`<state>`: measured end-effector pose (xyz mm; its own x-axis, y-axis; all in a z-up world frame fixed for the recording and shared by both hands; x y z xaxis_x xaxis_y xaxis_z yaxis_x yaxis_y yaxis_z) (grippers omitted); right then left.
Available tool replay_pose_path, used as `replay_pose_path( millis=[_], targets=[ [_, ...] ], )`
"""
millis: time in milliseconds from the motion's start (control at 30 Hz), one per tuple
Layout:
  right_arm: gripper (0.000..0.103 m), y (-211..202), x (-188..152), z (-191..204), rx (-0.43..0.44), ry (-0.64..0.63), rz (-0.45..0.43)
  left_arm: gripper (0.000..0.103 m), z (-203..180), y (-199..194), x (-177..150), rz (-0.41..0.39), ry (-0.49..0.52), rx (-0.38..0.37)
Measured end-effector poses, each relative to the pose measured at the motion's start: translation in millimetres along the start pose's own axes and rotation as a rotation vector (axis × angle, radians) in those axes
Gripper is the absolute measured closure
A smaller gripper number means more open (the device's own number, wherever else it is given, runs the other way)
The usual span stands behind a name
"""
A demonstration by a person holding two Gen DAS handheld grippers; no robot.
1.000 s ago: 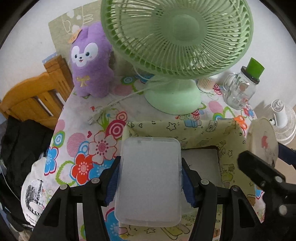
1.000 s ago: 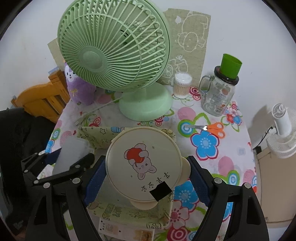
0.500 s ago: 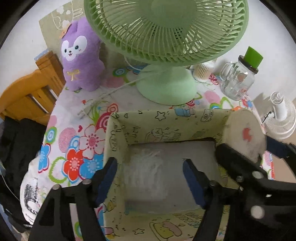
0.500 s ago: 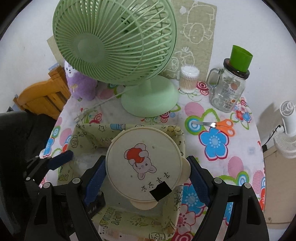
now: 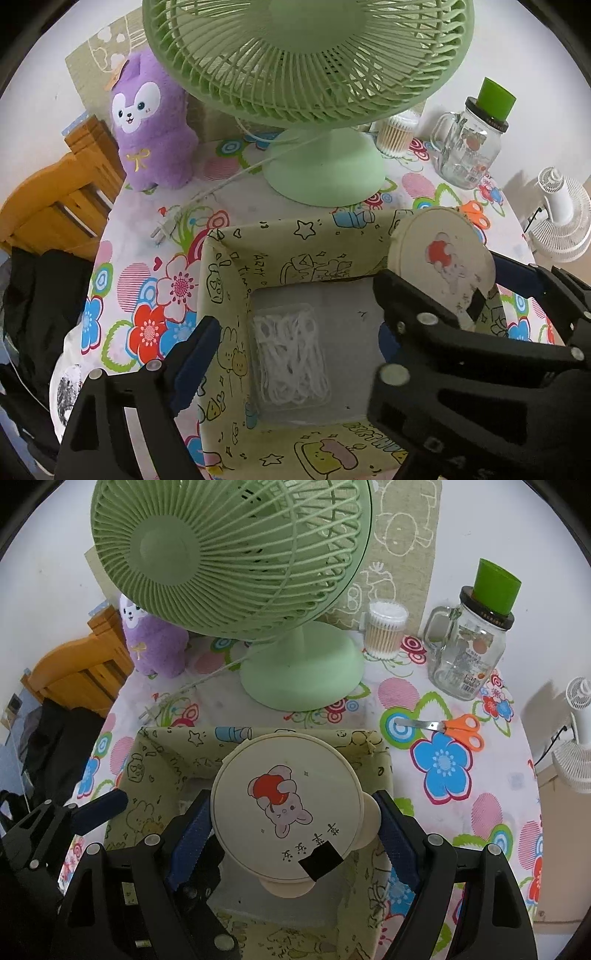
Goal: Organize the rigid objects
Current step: 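Open the left tool to release the box while the right lowers the compact into the basket, then lift both tools out of the basket back toward the loose items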
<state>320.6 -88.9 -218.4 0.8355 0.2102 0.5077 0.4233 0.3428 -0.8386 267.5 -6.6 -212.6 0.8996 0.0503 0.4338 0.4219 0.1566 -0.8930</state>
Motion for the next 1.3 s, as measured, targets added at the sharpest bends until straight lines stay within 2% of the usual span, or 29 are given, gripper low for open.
replay_pose_path(
  millis=[200, 300, 633, 1300],
  targets=[
    [0.016, 6, 0, 0, -0.002, 0.013, 0.012, 0.012, -2, 1, 1, 0.006, 0.004, 0.002],
    [0.011, 5, 0, 1, 0.009, 0.015, 0.014, 0.010, -3, 1, 1, 0.008, 0.006, 0.000],
    [0.004, -15, -3, 5, -0.005, 0.021, -0.010, 0.006, 2, -14, -2, -0.013, 0.006, 0.024],
    [0.004, -69, -18, 18, -0.040, 0.017, -0.065, 0.006, 8, -60, -20, -0.058, 0.009, -0.007]
  ],
)
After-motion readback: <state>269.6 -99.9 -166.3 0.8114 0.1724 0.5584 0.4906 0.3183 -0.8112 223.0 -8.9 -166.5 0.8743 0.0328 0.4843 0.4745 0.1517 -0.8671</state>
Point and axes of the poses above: each gripper's, at about its wrist camera, not at the fingertips, and y roughly the way its jaws point, z to its left, x to its top, the point moved 6 cm from there along y, roughly the way its jaws point, and after that the axes turned 7 degrees about x, right-handed, at the moved point
